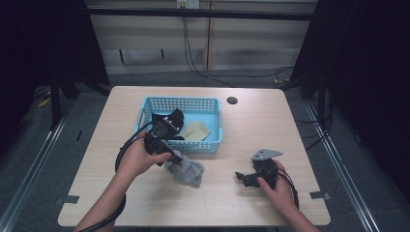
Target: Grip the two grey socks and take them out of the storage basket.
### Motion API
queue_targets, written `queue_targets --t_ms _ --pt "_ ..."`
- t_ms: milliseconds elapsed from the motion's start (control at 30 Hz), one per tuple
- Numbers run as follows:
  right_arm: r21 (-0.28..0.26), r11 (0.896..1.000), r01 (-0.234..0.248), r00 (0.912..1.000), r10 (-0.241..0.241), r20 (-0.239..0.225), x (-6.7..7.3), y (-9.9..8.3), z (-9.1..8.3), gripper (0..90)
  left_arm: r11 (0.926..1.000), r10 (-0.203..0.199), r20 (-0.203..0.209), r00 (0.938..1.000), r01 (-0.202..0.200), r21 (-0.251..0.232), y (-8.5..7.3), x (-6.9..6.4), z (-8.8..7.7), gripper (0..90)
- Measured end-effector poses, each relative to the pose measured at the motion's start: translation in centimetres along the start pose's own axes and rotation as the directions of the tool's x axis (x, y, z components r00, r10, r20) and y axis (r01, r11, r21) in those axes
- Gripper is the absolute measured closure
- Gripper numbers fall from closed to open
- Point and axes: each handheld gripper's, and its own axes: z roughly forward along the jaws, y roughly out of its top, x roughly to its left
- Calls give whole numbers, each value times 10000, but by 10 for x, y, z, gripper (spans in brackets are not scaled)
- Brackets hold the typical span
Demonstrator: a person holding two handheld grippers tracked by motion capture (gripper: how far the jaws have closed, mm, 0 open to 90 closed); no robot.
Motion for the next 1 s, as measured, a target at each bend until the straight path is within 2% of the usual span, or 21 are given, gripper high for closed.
queue_targets --t_ms 267,667,800,1000 --pt "1 10000 0 10000 0 -2 0 0 0 111 9998 -174 -116 9998 173 -69 -19 10 -5 310" --pt "1 10000 0 10000 0 -2 0 0 0 111 9974 -263 -362 9990 238 -686 -45 22 -9 288" --pt "0 10000 3 10000 -3 0 0 0 0 111 9966 -411 -345 9986 384 -735 -53 26 -7 288" --pt "2 10000 6 10000 -6 3 0 0 0 111 9962 -320 -491 9983 279 -830 -68 32 -1 288"
